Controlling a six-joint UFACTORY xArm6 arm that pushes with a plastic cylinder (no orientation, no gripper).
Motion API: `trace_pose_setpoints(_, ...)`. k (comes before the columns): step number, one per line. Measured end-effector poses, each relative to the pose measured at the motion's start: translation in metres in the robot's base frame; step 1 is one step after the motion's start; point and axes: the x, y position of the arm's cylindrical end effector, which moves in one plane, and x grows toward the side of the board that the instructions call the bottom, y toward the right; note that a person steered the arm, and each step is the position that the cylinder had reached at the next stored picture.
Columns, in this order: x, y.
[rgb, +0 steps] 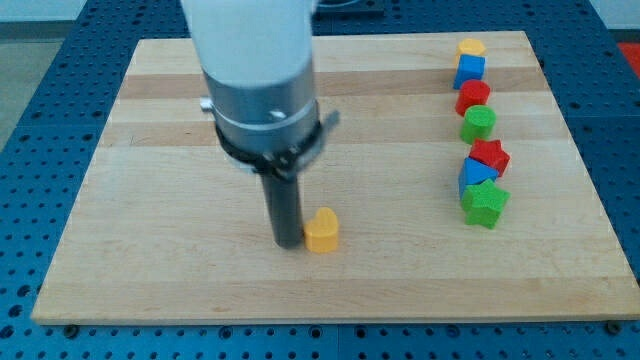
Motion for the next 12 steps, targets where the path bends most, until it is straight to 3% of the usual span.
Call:
trace_pose_setpoints(1, 0.009, 0.054)
trace_pose_setpoints(2, 0.034, 0.068)
trace_pose_setpoints(3, 0.026, 0.0)
trace_pose_setpoints(4, -0.009, 0.001)
trace_pose_setpoints(6, -0.002, 0.128)
trace_pose_setpoints(8, 0.029, 0.151)
trace_pose_setpoints(10, 0.032, 0.216)
trace_pose_setpoints(11, 0.025, 0.149)
trace_pose_setpoints(12, -0.013, 0.148)
